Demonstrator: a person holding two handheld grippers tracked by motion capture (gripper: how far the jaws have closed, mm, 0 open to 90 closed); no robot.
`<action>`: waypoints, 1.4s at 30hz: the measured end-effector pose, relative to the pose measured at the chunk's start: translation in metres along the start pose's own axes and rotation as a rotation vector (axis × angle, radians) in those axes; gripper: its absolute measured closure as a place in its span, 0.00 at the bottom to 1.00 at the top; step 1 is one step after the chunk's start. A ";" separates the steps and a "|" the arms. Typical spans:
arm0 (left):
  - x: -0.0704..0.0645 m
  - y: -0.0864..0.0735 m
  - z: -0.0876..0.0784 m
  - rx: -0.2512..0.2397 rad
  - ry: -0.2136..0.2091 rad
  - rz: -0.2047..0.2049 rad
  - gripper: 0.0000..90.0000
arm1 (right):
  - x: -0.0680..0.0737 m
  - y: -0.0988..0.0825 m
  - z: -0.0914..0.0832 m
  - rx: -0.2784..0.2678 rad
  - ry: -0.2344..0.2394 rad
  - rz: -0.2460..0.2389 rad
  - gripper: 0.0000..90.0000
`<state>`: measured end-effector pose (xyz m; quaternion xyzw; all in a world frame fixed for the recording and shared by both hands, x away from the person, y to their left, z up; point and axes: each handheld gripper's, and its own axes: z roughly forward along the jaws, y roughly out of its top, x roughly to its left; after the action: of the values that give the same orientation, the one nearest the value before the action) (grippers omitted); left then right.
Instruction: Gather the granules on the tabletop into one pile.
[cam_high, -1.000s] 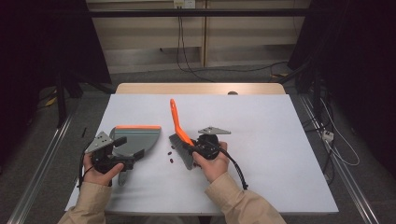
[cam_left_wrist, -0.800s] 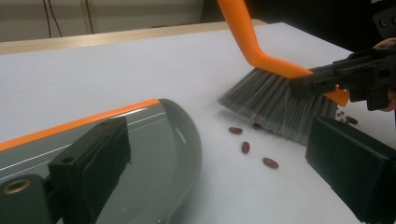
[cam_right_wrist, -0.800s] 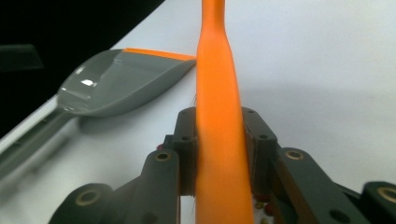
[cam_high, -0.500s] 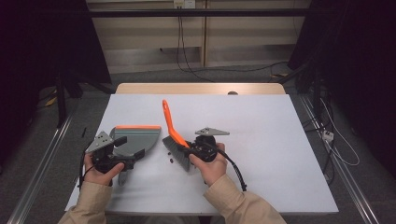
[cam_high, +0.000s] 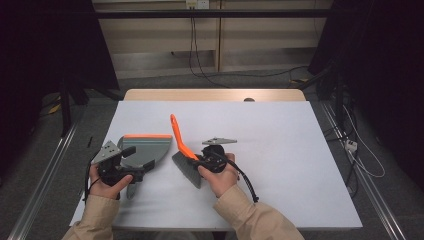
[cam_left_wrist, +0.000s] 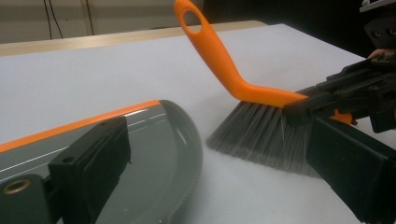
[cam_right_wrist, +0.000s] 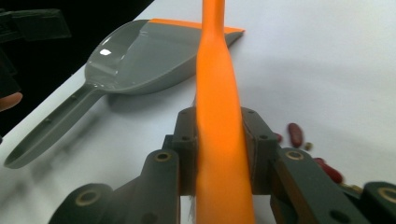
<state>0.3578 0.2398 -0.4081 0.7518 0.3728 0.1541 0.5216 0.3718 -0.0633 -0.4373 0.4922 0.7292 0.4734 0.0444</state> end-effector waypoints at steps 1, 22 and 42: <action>0.000 0.000 0.000 0.000 -0.001 0.001 0.07 | -0.002 0.000 -0.002 -0.003 -0.008 0.001 0.79; -0.005 0.001 0.005 0.002 -0.004 0.007 0.07 | -0.036 -0.013 -0.035 -0.035 -0.088 0.085 0.79; -0.005 0.001 0.007 0.009 -0.007 0.014 0.07 | -0.041 -0.007 -0.046 -0.087 -0.066 0.124 0.79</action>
<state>0.3585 0.2315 -0.4094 0.7574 0.3663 0.1534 0.5183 0.3639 -0.1242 -0.4338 0.5493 0.6742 0.4901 0.0603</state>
